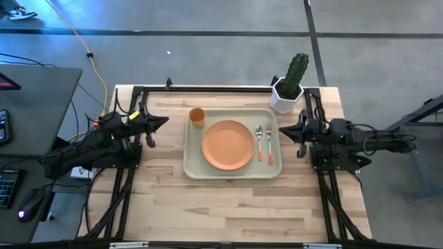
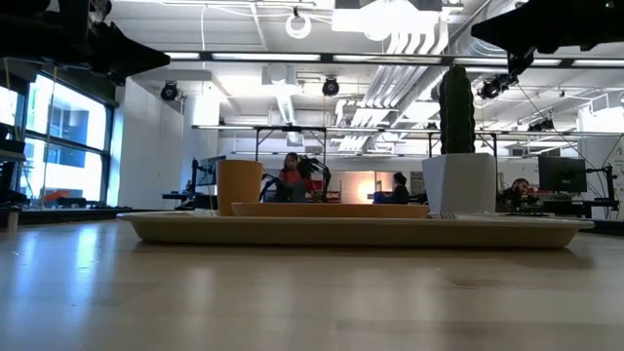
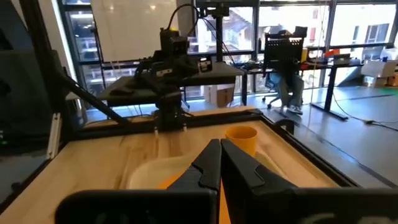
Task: Pick and place plate/cup/fork/spoon on tray
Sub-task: Return to Home Position
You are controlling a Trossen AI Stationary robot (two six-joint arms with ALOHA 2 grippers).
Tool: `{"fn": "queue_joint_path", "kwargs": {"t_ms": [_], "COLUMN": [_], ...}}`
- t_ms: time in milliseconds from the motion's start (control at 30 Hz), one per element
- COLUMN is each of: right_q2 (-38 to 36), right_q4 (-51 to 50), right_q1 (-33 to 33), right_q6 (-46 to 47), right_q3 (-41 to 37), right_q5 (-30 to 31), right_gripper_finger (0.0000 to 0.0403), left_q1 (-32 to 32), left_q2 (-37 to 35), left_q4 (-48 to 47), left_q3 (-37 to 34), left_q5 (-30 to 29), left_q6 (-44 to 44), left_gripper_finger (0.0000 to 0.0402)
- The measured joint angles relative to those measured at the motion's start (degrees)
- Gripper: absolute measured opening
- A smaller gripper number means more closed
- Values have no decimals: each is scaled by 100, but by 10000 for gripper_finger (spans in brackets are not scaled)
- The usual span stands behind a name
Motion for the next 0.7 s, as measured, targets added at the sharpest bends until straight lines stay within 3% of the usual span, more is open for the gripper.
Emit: {"fn": "queue_joint_path", "kwargs": {"t_ms": [167,500,700], "right_q2": [-202,-1552,-1810], "right_q4": [-174,-1192,-1025], "right_q1": [92,233,231], "right_q6": [50,90,81], "right_q3": [-113,-123,-487], "right_q5": [68,270,136], "right_gripper_finger": [0,0,0], "left_q1": [-1,-3,0], "left_q2": [-90,-652,-652], "left_q4": [418,260,304], "left_q3": [-308,-309,-487], "left_q5": [125,125,470], "left_q6": [-263,-185,-193], "left_gripper_finger": [0,0,0]}}
